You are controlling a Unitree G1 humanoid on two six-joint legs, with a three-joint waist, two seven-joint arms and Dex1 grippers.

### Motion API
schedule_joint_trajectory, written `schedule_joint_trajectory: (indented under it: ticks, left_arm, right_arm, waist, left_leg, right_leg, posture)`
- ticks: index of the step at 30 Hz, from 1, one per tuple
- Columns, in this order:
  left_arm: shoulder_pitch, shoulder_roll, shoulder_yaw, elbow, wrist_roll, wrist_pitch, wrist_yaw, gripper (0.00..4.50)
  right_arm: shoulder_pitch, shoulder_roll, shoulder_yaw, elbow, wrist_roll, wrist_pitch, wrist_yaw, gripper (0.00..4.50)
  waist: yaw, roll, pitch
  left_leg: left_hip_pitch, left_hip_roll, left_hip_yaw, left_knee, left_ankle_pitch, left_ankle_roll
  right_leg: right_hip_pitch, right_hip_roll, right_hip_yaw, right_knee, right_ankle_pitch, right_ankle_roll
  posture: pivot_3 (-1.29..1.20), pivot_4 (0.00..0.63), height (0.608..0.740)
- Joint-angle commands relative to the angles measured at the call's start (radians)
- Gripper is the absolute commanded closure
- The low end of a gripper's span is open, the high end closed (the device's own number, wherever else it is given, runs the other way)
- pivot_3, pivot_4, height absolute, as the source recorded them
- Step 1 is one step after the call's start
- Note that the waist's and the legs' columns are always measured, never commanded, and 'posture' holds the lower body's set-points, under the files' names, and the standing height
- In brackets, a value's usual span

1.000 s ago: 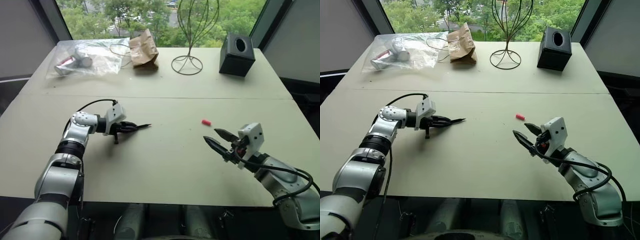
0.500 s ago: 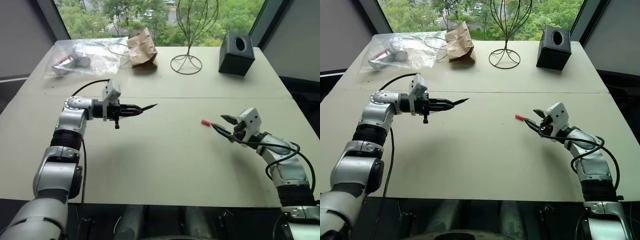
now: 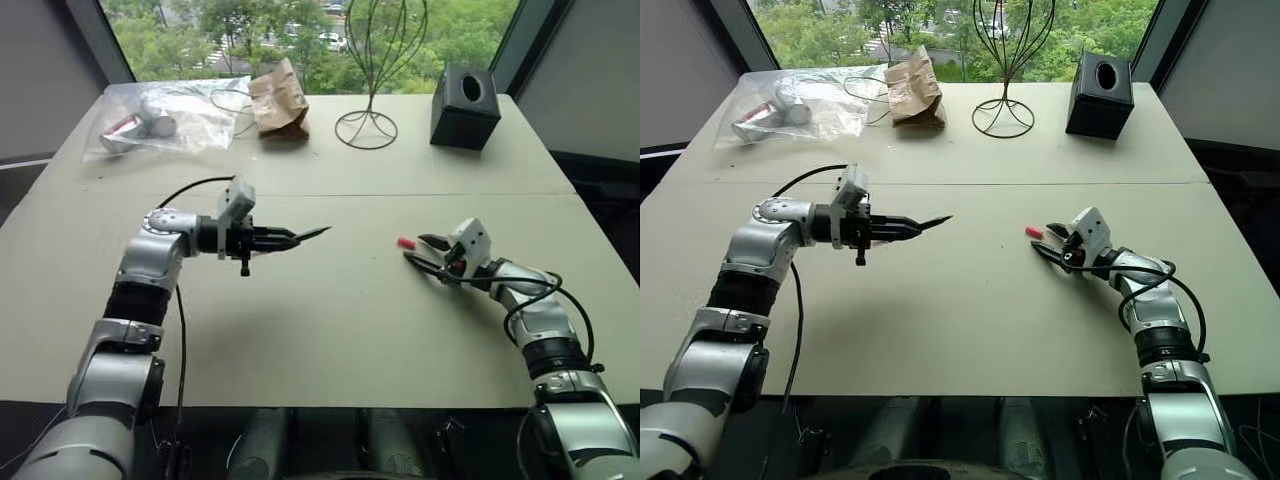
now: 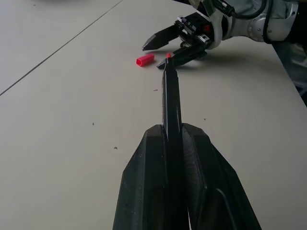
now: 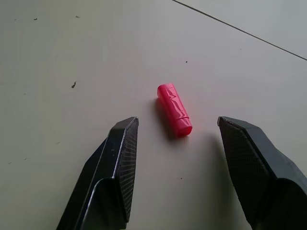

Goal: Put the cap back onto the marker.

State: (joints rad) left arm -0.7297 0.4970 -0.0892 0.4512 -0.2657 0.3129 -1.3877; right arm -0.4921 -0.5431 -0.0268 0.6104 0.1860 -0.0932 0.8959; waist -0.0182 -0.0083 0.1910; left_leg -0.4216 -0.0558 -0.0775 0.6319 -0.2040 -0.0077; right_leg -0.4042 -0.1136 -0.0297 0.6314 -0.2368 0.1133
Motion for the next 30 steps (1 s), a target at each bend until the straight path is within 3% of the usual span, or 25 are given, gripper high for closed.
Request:
schedule_joint_trajectory:
  ticks: [1, 9, 12, 15, 16, 24, 30]
  left_arm:
    - [0.007, -0.004, -0.019, 0.021, 0.02, -0.065, -0.003, 4.47]
    - [0.009, 0.004, -0.036, 0.064, 0.036, -0.107, -0.011, 4.47]
    - [0.009, 0.007, -0.034, 0.072, 0.038, -0.114, -0.008, 4.5]
    - [0.008, 0.008, -0.033, 0.076, 0.038, -0.118, -0.005, 4.5]
    - [0.009, 0.008, -0.033, 0.075, 0.038, -0.119, -0.004, 4.5]
    - [-0.02, 0.003, -0.005, 0.108, 0.039, -0.168, 0.051, 4.5]
    - [-0.063, 0.019, -0.022, 0.132, 0.051, -0.221, 0.034, 4.5]
  right_arm:
    - [-0.032, 0.011, 0.004, 0.043, -0.014, -0.025, 0.016, 1.77]
    - [-0.066, 0.026, 0.003, 0.105, -0.015, 0.0, 0.06, 1.77]
    - [-0.076, 0.032, -0.004, 0.123, -0.008, 0.003, 0.07, 2.71]
    - [-0.09, 0.038, -0.013, 0.14, 0.0, 0.014, 0.078, 4.23]
    - [-0.093, 0.039, -0.015, 0.144, 0.001, 0.016, 0.079, 4.43]
    - [-0.096, 0.011, -0.02, 0.075, 0.003, 0.055, 0.095, 4.43]
    - [-0.055, -0.107, -0.01, -0.245, 0.064, 0.245, 0.225, 4.43]
  waist:
    - [-0.002, 0.0, 0.0]
    - [-0.003, 0.0, 0.0]
    - [-0.003, 0.0, 0.0]
    - [-0.002, 0.0, 0.0]
    - [-0.001, 0.0, 0.0]
    - [0.0, 0.0, 0.0]
    - [0.005, 0.001, 0.0]
  left_leg:
    - [0.0, 0.0, 0.0, 0.0, 0.0, 0.0]
    - [0.002, 0.0, 0.0, 0.0, 0.0, 0.0]
    - [0.002, 0.0, 0.0, -0.001, 0.0, 0.0]
    - [0.002, 0.0, 0.0, 0.0, 0.0, 0.0]
    - [0.002, 0.0, 0.0, 0.0, 0.0, 0.0]
    - [0.003, 0.0, 0.0, 0.0, 0.0, -0.001]
    - [-0.001, 0.0, 0.0, 0.0, 0.0, -0.001]
  right_leg:
    - [0.0, 0.0, 0.0, 0.0, 0.0, 0.0]
    - [0.0, 0.001, 0.0, 0.0, 0.001, -0.001]
    - [0.0, 0.001, 0.001, 0.0, 0.001, -0.001]
    - [0.001, 0.001, 0.001, 0.0, 0.001, -0.001]
    - [0.001, 0.001, 0.001, 0.0, 0.001, -0.002]
    - [0.001, 0.001, 0.001, 0.0, 0.001, -0.002]
    - [-0.002, 0.0, 0.001, 0.0, 0.001, -0.001]
  posture:
    - [0.0, 0.15, 0.74]
    - [0.0, 0.15, 0.74]
    - [0.0, 0.15, 0.74]
    - [0.0, 0.15, 0.74]
    - [0.0, 0.15, 0.74]
    - [0.0, 0.15, 0.74]
    - [0.0, 0.15, 0.74]
